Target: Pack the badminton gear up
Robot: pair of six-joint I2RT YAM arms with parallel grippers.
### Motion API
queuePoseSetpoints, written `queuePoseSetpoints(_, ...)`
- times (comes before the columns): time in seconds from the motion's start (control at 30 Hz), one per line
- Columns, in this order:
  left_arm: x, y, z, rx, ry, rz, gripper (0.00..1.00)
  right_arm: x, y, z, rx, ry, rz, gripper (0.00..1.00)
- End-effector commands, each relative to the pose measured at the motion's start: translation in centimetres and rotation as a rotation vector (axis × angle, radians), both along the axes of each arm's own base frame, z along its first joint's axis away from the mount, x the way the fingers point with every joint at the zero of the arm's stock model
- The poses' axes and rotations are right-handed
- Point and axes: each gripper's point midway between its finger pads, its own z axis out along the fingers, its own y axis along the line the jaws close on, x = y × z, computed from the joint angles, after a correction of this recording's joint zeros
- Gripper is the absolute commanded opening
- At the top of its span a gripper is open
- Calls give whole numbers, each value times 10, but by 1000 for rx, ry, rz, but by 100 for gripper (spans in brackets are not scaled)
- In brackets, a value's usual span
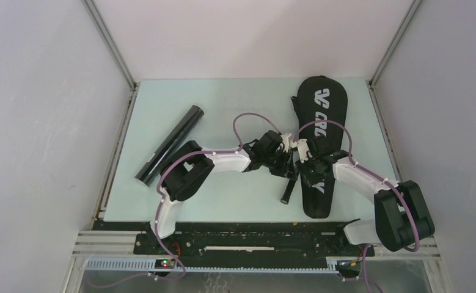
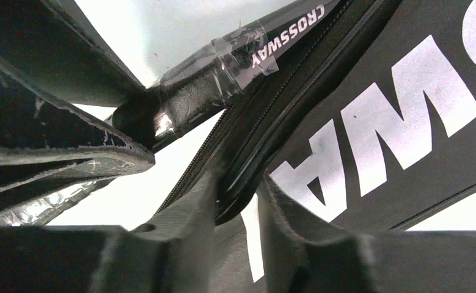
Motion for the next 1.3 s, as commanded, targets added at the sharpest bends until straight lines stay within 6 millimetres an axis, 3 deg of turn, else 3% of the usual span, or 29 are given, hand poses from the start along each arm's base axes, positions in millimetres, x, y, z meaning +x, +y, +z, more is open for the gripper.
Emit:
queuePoseSetpoints(0.0, 4, -8, 39, -93, -60, -15, 0, 14, -2, 17, 7, -56, -27, 29)
queuePoseSetpoints(0.2, 6, -9, 42, -89, -65, -13, 0, 20, -7, 31, 29, -85, -51, 0)
queuePoseSetpoints(0.5, 6, -21, 54, -104, -32, -4, 0, 24, 10, 74, 300, -96, -48, 0)
queuePoseSetpoints(0.8, 5, -55, 72, -165, -9, -37, 0, 8, 32, 87, 485, -24, 10, 0)
queuePoseSetpoints(1.27, 8, -65, 45, -133, -25, -32, 0, 0, 22, 99, 677, 82, -16, 0)
